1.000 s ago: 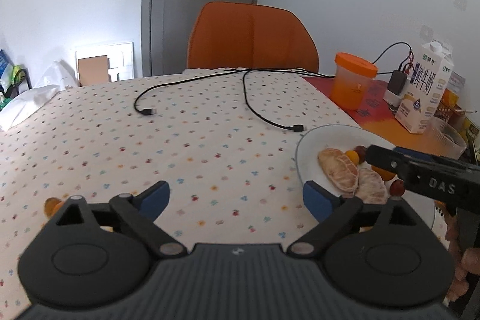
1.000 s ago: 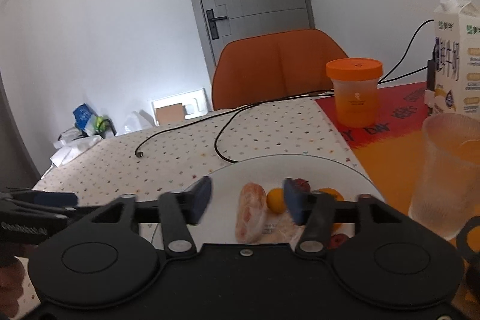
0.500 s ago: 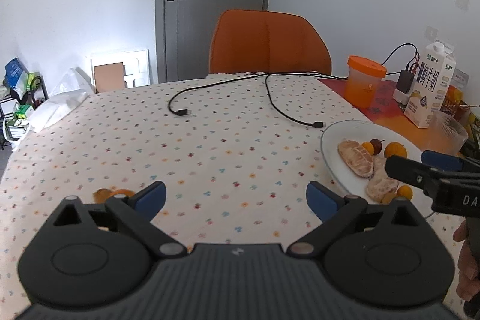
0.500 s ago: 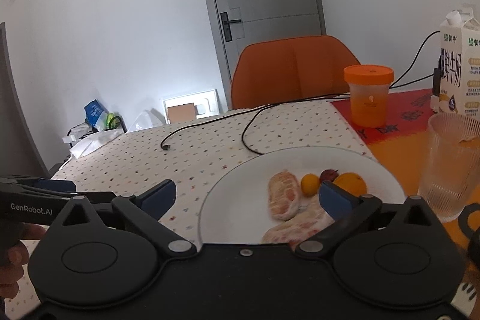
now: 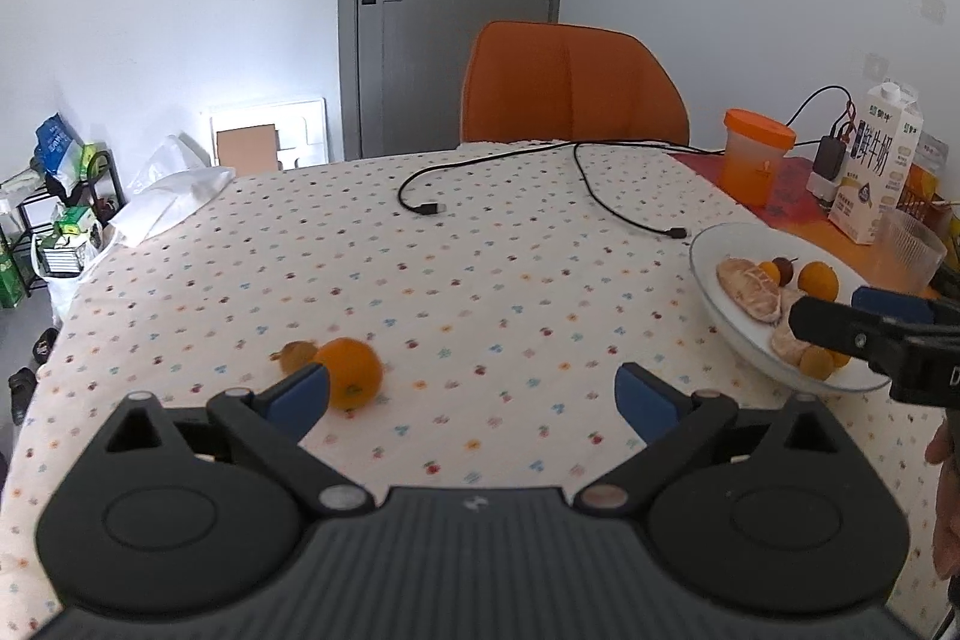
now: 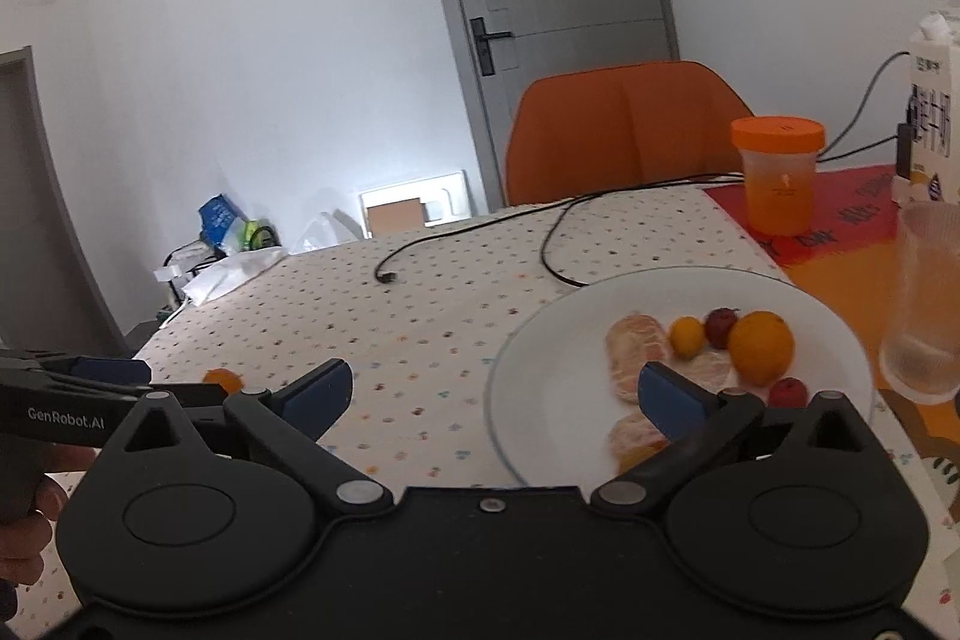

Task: Organize fruits
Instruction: 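Move both open tools back toward the last orange and brown fruit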

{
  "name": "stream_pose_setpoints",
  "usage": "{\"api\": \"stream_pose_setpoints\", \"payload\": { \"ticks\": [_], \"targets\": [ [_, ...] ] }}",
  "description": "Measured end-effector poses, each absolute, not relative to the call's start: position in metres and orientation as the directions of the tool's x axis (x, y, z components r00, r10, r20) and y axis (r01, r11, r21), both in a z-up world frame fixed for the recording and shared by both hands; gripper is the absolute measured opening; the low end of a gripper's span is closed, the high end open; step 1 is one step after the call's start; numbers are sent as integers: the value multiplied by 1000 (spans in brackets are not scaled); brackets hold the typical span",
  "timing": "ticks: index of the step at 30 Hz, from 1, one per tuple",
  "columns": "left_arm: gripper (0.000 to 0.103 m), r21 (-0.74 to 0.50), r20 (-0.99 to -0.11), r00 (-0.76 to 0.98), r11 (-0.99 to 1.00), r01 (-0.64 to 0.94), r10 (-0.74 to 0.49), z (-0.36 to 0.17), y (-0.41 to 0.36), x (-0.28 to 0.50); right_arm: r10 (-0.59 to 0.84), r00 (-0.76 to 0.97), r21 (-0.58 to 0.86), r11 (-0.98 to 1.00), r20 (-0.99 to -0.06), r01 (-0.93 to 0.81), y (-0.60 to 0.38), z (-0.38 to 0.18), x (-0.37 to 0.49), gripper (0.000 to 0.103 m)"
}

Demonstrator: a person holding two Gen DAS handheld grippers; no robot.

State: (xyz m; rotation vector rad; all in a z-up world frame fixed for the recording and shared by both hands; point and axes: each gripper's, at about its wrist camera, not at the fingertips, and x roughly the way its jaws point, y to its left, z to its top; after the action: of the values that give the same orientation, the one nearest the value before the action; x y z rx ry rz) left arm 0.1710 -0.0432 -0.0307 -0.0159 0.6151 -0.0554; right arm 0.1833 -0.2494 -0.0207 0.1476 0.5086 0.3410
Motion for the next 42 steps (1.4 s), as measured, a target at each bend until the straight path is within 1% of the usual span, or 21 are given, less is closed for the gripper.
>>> {"api": "stream_pose_setpoints", "payload": {
  "ticks": [5,10,21,25,36,40,42],
  "targets": [
    [100,-33,-573,819,999,28,-42,-32,-30,163,392,799,216,919,-456,-329,-232,-20,181,103],
    [100,-62,-574,818,998,7,-41,-36,-13,158,419,779,208,908,-466,-364,-216,-22,178,103],
    [100,-74,-575,818,995,-64,10,-39,16,157,487,735,213,872,-471,-441,-188,-23,178,103],
    [99,-90,-569,822,993,-75,11,-39,26,156,502,735,220,863,-455,-454,-180,-21,181,101],
    [99,-108,-569,822,988,-113,32,-39,54,154,569,671,221,815,-474,-535,-148,-19,190,100],
    [99,-108,-569,822,986,-124,41,-39,63,155,586,650,219,800,-483,-558,-135,-17,195,96],
    [99,-109,-567,823,986,-125,42,-40,67,155,590,641,215,795,-491,-567,-128,-17,197,95]
  ]
}}
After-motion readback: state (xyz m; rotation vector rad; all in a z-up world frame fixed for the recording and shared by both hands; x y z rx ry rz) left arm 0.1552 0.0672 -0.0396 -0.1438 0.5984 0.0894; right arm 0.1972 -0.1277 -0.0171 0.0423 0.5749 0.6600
